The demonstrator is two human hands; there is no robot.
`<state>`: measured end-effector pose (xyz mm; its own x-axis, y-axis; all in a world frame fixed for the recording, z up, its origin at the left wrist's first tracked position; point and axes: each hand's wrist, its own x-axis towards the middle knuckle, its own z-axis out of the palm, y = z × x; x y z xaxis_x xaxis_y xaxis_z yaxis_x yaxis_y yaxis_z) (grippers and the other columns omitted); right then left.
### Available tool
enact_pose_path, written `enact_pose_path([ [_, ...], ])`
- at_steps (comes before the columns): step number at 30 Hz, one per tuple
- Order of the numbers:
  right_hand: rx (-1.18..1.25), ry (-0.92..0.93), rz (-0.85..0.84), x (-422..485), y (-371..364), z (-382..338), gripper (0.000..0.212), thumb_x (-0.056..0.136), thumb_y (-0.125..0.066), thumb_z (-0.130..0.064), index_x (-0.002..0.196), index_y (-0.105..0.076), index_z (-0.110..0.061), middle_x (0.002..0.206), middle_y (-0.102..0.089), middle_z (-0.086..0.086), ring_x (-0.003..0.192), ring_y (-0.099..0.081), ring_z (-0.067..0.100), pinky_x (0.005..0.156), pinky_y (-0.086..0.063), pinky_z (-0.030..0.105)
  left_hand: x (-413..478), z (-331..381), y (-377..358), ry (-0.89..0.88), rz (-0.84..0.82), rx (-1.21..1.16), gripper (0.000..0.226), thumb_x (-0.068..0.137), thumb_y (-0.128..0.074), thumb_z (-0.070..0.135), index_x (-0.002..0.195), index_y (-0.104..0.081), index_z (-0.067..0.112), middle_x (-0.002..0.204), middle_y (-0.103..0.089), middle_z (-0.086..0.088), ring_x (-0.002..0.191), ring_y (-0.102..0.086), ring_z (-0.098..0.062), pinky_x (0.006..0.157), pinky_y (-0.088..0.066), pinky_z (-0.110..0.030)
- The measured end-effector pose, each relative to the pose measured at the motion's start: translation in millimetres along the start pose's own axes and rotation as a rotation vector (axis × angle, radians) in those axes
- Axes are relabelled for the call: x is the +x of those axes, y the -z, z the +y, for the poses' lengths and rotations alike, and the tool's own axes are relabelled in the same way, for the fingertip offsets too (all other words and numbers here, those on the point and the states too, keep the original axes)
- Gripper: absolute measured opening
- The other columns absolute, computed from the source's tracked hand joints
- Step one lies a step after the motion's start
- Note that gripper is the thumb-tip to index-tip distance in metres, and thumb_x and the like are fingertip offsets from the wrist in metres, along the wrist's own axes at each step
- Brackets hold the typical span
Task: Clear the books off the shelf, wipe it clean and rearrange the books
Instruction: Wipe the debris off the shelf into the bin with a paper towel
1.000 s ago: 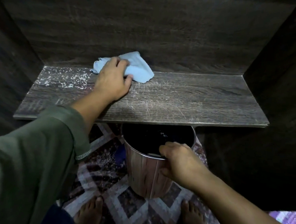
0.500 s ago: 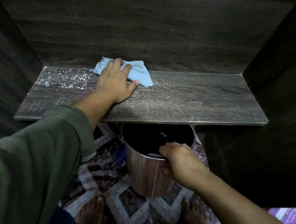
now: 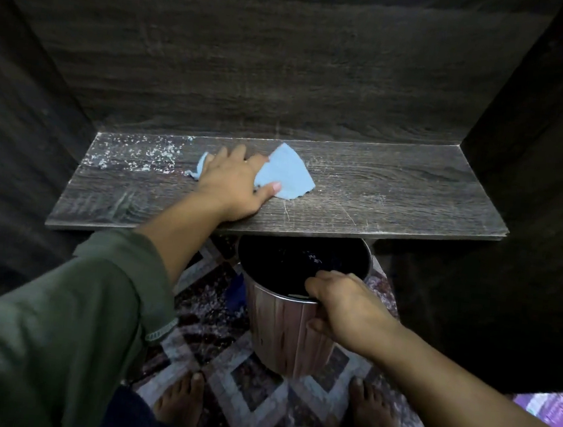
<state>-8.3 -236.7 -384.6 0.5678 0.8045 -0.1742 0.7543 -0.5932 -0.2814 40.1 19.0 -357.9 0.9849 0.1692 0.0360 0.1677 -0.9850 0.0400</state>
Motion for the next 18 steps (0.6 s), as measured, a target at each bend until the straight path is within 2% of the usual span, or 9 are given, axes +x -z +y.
enact_pose_path([
  [5,-0.041,0.03,-0.018,1,0,-7,0.032,0.074,-0.074,-0.031,0.099,-0.055,-0.02,0.105,-0.055,-0.001,0.107,-0.052,0.021,0.081,-0.034,0.03,-43,8,6,-0.115,0.01,0.122,0.059,0.093,-0.039,0.061,0.133,-0.044,0.017,0.128,-0.051,-0.011,0.115,-0.051,-0.033,0.094,-0.04,-0.042],
  [8,-0.063,0.027,-0.029,2,1,-10,0.032,0.076,-0.073,-0.032,0.1,-0.055,-0.022,0.105,-0.054,-0.002,0.108,-0.052,0.021,0.081,-0.032,0.029,-57,-16,16,0.042,0.097,0.049,0.054,0.096,-0.04,0.054,0.131,-0.042,0.013,0.125,-0.05,-0.015,0.109,-0.055,-0.038,0.086,-0.045,-0.046],
  [11,-0.059,0.017,-0.016,3,2,-11,0.031,0.075,-0.073,-0.03,0.099,-0.056,-0.019,0.104,-0.056,0.0,0.106,-0.053,0.023,0.08,-0.033,0.029,-64,-59,30,0.245,0.352,-0.06,0.048,0.098,-0.045,0.04,0.136,-0.04,0.011,0.123,-0.047,-0.022,0.1,-0.055,-0.046,0.078,-0.046,-0.052],
  [13,-0.075,0.016,-0.016,4,2,-13,0.031,0.075,-0.072,-0.029,0.098,-0.056,-0.018,0.104,-0.056,0.0,0.106,-0.053,0.023,0.08,-0.033,0.031,-70,-87,36,0.315,0.479,-0.036,0.045,0.097,-0.046,0.032,0.136,-0.04,0.011,0.12,-0.045,-0.026,0.092,-0.056,-0.049,0.072,-0.045,-0.054],
  [15,-0.083,0.018,-0.016,6,2,-15,0.028,0.075,-0.071,-0.027,0.096,-0.056,-0.018,0.104,-0.056,0.001,0.106,-0.053,0.023,0.078,-0.031,0.03,-77,-113,37,0.368,0.513,0.029,0.043,0.096,-0.046,0.027,0.135,-0.039,0.012,0.12,-0.043,-0.027,0.086,-0.056,-0.05,0.066,-0.044,-0.054],
  [18,-0.088,0.024,-0.017,9,-1,-16,0.027,0.074,-0.071,-0.027,0.093,-0.054,-0.02,0.101,-0.056,-0.001,0.106,-0.054,0.022,0.078,-0.032,0.029,-84,-145,33,0.444,0.456,0.132,0.042,0.095,-0.044,0.019,0.136,-0.036,0.013,0.124,-0.04,-0.031,0.083,-0.055,-0.051,0.058,-0.041,-0.053],
])
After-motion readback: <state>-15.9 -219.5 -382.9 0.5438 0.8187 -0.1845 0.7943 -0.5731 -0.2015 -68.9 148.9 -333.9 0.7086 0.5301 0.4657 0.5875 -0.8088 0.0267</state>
